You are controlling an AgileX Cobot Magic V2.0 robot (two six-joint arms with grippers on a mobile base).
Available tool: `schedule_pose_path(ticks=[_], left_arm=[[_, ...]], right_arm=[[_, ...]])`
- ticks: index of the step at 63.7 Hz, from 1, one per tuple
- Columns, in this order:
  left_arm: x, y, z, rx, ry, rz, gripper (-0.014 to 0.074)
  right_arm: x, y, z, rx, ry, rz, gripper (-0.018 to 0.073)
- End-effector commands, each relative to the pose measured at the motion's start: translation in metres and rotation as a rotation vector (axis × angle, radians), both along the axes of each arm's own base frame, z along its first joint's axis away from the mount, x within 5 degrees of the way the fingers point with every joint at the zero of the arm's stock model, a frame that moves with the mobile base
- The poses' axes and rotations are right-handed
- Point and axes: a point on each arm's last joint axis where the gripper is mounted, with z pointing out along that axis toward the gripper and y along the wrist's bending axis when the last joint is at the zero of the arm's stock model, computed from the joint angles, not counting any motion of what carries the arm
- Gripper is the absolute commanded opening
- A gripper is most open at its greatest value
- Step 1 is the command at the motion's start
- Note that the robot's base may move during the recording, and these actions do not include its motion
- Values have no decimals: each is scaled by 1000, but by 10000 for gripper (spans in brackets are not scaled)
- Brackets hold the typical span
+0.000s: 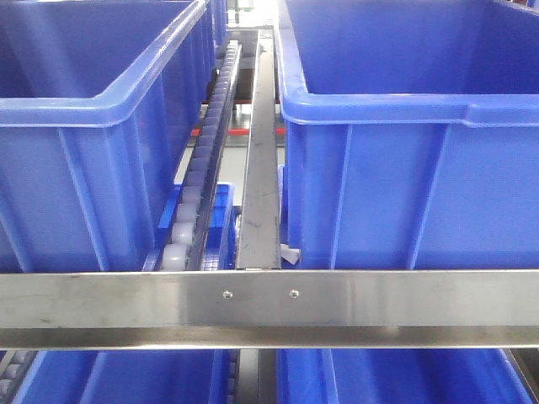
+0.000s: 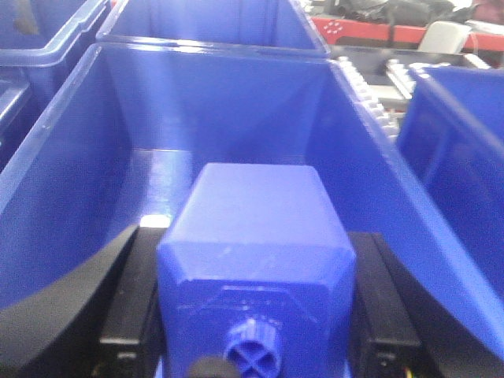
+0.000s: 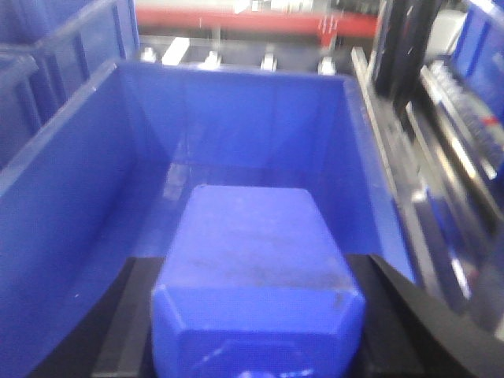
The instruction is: Pick and sort blue part to right shelf
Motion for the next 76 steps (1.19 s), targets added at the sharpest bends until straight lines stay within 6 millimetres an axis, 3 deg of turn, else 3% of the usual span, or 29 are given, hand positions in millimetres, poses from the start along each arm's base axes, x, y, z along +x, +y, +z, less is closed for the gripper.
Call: schedule_pose_path(ticks=[1,16,26,34,60,76], left_arm=[[15,-1,22,13,-131,8,386],[76,-9,36,66,-61,1,386],[114,-13,34,69,-5,0,386],[134,-16,28,63,32,0,386],[141,-17,19,69,90,-3,400],[140,-17,16,73,121,-5,622]], right_arm=[[23,2,28,-7,-102,4,396],[82,14,11,-17,38,40,396],[109,36,-7,-82,80,124,396],[125,39,-17,-108,79,136,396],[130,40,-23,-86,98,130,406],[130,40,-22,-86,93,131,596]])
